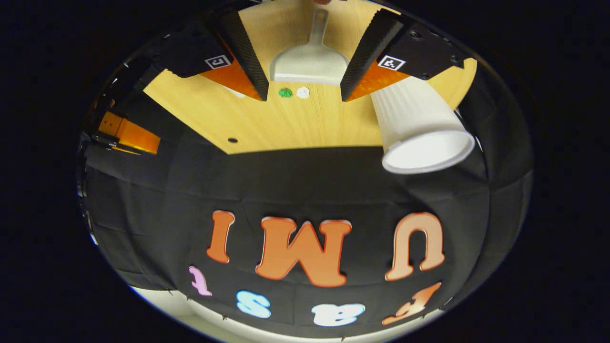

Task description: Pick up the small broom and dustpan from the desktop, sweep the trash into the dustpan with the broom, and then empty the trash into the garbage bin.

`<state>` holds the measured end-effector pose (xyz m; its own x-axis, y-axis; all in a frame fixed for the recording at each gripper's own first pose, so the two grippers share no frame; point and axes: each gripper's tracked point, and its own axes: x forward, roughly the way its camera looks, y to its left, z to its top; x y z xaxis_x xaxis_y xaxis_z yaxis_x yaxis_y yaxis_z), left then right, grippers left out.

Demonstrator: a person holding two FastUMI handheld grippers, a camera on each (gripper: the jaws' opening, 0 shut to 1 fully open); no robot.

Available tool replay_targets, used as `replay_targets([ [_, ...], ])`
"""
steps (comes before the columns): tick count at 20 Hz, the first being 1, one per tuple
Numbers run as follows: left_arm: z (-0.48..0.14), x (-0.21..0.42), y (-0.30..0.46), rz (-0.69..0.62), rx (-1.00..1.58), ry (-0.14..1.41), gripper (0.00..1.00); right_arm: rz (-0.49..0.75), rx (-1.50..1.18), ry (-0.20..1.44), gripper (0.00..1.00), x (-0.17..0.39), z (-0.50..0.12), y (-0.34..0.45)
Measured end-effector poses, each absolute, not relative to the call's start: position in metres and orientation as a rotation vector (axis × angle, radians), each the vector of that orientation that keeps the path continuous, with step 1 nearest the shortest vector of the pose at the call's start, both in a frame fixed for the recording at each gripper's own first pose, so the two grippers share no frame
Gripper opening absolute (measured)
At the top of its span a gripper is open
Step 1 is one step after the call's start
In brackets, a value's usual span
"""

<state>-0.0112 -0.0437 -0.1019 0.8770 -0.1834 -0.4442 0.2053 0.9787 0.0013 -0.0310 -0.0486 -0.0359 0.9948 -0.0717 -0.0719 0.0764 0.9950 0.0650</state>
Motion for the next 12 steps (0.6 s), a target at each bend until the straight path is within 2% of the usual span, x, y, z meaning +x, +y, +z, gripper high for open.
replay_targets([
  [4,-0.2,-0.039,-0.028,-0.218,0.098,0.911,0.96,-0.117,0.122,0.125,0.96,-0.025,-0.058,-0.078],
  [6,-0.231,-0.049,-0.023,-0.236,0.114,1.071,0.98,-0.141,0.155,0.149,0.96,-0.022,-0.066,-0.091],
  [12,-0.28,-0.039,-0.019,-0.217,0.168,1.316,0.99,-0.141,0.095,0.245,0.96,-0.009,-0.093,-0.101],
])
